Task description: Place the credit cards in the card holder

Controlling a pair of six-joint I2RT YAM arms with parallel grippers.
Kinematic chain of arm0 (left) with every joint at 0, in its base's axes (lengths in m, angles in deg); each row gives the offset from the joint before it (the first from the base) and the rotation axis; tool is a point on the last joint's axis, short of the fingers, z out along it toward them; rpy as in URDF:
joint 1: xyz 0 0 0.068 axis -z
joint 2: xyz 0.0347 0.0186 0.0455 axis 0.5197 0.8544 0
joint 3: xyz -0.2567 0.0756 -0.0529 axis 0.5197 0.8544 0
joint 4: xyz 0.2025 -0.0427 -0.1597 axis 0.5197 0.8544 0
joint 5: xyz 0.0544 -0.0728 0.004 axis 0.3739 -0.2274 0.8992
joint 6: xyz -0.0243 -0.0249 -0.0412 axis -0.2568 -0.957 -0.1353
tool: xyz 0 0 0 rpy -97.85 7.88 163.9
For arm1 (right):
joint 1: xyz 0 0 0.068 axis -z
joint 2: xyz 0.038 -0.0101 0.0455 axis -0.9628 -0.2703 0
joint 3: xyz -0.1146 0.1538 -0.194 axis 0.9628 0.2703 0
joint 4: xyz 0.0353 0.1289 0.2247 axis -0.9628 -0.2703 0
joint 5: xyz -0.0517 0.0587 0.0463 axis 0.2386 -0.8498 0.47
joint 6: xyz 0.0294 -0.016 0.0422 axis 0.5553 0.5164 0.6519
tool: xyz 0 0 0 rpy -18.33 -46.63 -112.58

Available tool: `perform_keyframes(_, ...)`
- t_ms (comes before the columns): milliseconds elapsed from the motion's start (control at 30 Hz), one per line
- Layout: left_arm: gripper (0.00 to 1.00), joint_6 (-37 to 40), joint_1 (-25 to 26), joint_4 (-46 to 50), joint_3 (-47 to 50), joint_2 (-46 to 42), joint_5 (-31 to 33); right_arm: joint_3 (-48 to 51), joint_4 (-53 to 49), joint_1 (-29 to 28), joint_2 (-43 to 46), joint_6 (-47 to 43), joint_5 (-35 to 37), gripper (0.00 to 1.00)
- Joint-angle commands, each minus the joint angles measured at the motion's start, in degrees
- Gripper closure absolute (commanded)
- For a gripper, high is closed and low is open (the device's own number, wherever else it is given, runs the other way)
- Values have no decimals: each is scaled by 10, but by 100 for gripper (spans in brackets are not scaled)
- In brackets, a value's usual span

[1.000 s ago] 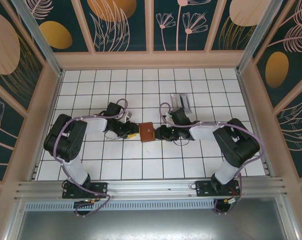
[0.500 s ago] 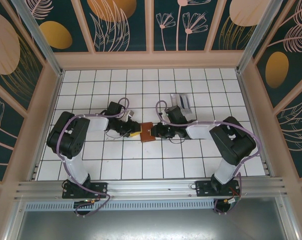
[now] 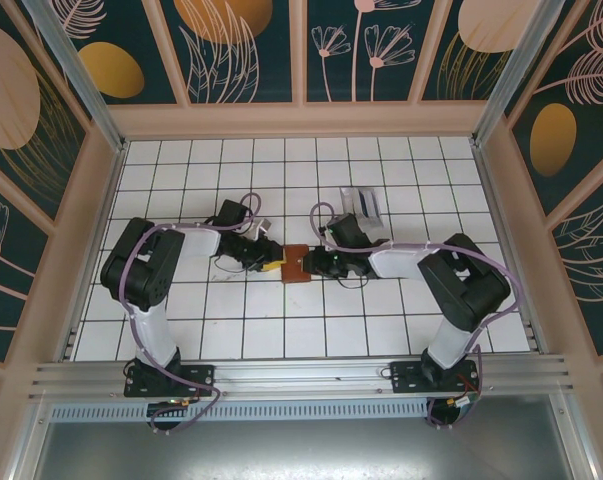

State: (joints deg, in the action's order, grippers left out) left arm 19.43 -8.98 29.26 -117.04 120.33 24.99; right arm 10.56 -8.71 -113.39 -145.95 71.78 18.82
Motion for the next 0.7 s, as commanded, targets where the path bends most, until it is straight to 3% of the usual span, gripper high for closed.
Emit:
perform_keyframes(0,75,1,15,1,-1,42,8,-20,11,-19,-26,15,-5,74)
perform_keyframes(200,73,1,15,3,-3,45,-3,-15,38,-21,-19,21,-9,75)
perform_keyframes(300,82,5,15,4,-11,50,-18,-9,59,-19,-20,22,-13,75)
perform_keyframes(367,97,8,15,6,-16,50,-33,-8,66,-19,-23,26,-9,76)
perform_keyframes(433,100,51,14,56,-38,48,-35,-3,65,-21,-9,28,21,81)
perform_keyframes(533,100,106,10,146,-69,23,-3,-10,2,-31,53,-4,118,72)
perform_keyframes(567,100,97,7,144,-65,10,-3,-16,-20,-35,71,-16,151,69)
perform_keyframes(633,100,55,4,114,-52,-8,-23,-29,-58,-44,96,-39,198,52)
perform_keyframes(667,100,35,4,98,-48,-15,-32,-40,-78,-45,96,-50,211,51)
